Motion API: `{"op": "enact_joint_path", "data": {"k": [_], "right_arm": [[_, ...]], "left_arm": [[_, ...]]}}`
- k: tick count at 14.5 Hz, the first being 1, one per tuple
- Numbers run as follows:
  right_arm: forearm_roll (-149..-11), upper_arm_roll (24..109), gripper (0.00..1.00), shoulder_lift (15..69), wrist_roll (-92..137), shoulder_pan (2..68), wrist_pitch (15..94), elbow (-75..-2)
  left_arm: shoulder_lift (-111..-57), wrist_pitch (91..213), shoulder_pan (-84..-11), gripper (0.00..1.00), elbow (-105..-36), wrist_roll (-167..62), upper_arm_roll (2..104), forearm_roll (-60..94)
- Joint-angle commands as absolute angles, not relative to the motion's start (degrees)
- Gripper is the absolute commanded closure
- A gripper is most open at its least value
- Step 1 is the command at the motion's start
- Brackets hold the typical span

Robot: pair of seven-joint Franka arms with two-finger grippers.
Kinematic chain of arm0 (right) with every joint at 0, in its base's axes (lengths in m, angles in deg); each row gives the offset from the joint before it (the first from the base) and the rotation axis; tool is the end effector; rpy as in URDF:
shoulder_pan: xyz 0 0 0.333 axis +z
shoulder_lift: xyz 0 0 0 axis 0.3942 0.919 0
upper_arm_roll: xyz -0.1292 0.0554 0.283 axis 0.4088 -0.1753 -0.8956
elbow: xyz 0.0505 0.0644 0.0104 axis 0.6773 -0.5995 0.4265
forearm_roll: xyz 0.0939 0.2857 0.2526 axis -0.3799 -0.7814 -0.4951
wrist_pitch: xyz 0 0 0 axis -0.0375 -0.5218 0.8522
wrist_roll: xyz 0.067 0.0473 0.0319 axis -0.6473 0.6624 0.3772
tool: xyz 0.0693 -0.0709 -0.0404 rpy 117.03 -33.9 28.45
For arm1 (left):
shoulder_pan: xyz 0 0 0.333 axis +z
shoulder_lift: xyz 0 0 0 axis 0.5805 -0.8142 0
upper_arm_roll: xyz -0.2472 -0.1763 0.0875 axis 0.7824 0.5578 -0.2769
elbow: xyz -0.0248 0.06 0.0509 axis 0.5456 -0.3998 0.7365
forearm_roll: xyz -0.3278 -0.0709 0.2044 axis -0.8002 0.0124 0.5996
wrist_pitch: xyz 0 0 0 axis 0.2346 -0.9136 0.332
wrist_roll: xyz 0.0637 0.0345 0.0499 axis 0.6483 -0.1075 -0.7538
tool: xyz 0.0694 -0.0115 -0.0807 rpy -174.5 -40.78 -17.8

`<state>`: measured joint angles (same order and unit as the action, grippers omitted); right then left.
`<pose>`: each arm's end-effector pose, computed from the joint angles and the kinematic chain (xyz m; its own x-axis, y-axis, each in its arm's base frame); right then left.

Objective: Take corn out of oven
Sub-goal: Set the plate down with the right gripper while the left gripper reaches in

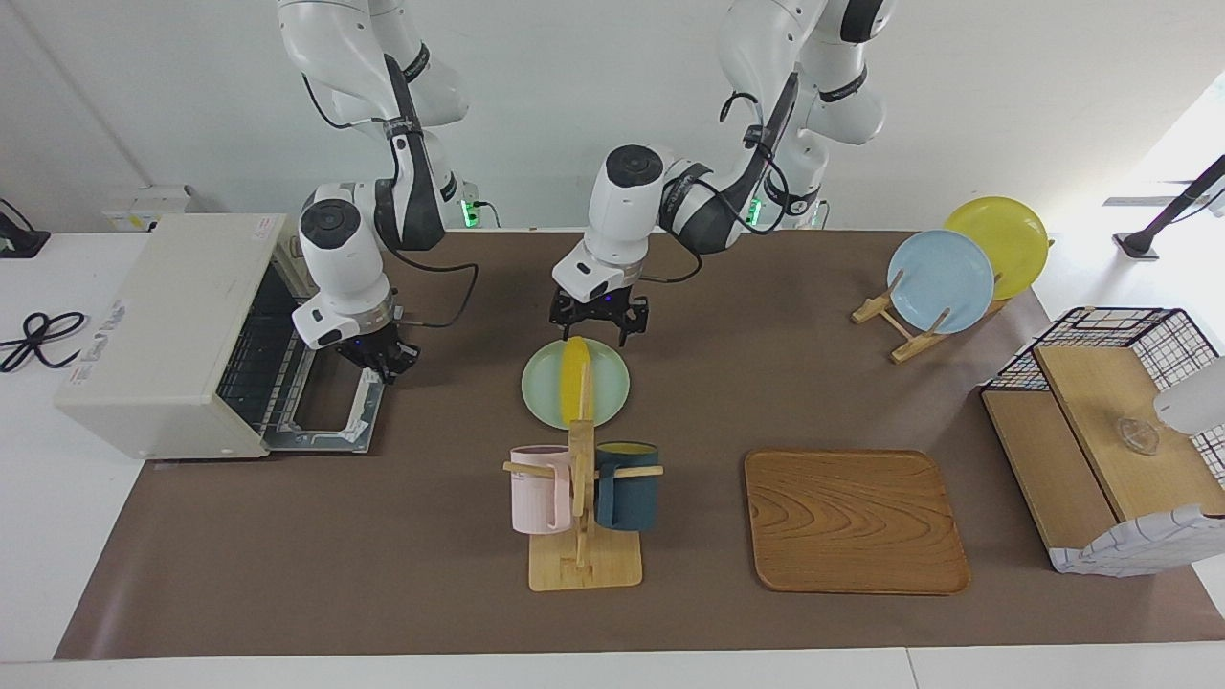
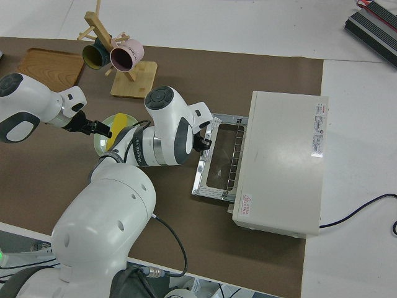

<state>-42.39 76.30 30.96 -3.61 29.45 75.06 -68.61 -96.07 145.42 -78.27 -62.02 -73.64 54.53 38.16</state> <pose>0.5123 0.0298 0.3040 0.9878 -0.1549 0.0182 -0.1558 -0.9842 0.0838 0.4557 -0.4887 0.3680 0.9901 -0.1196 0.0734 -0.1307 -0.9765 0.1713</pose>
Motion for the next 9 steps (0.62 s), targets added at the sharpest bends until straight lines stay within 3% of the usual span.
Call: {"op": "enact_joint_path", "data": {"k": [1, 6, 9], "right_arm": [[-42.0, 75.9, 1.00, 31.9, -3.1, 29.1, 76.7, -69.1], [-41.5, 76.0, 1.00, 32.4, -3.1, 29.0, 75.4, -68.6], [-34.2, 75.9, 1.00, 33.0, -3.2, 28.6, 64.0, -61.8]], "left_arm": [[-101.6, 146.6, -78.6, 0.00, -56.5, -69.1, 53.6, 39.0], [-103.3, 149.7, -78.6, 0.00, -57.4, -64.9, 53.6, 38.9], [-104.0, 151.0, -78.6, 0.00, -58.4, -64.1, 53.5, 39.0]]}}
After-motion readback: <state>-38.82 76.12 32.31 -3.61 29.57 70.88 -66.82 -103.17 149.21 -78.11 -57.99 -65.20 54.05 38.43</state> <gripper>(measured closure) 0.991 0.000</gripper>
